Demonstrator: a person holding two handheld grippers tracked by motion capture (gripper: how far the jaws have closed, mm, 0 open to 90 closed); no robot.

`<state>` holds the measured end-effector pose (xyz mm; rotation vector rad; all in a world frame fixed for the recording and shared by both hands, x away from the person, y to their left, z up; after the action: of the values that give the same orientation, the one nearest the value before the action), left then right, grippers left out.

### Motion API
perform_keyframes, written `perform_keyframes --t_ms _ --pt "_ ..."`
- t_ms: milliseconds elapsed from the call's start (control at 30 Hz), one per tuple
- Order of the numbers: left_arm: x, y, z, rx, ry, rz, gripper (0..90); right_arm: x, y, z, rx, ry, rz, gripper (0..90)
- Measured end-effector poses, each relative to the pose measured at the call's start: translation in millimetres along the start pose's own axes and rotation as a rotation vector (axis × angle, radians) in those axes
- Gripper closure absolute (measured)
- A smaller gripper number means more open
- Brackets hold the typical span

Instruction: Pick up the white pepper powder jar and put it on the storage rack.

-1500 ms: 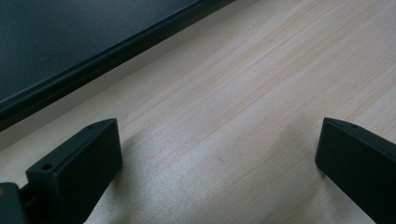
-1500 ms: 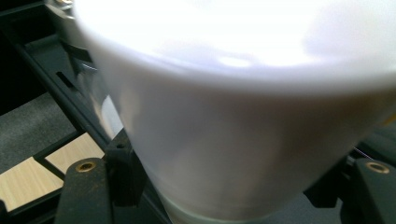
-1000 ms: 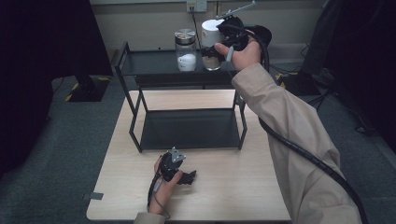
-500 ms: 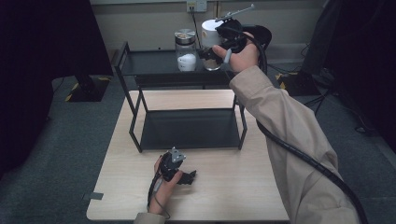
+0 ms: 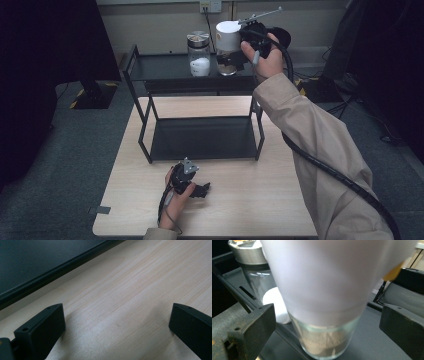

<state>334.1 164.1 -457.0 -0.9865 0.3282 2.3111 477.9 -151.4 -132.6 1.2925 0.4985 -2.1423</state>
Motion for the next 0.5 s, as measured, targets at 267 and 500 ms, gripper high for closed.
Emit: perform_keyframes --t_ms 267,500 --pt "0.0 0.0 0.0 0.0 0.0 0.0 0.0 8.7 3.4 10.6 -0.022 0.022 -0.028 0.4" --pt "0.2 0.2 -0.1 0.0 0.002 0.003 0.1 15.6 1.8 18.9 -0.032 0.03 -0.018 0.9"
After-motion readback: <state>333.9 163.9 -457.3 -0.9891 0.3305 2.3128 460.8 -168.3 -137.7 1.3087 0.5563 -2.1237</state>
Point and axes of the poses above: each handheld gripper's, and its own axes: z roughly backward along the jaws, x roughly out of its underside, y roughly to its right, the point moved 6 cm from there along -z, roughly forward along the jaws, and after that the axes turned 1 degree about -x, right-handed, at the moved point
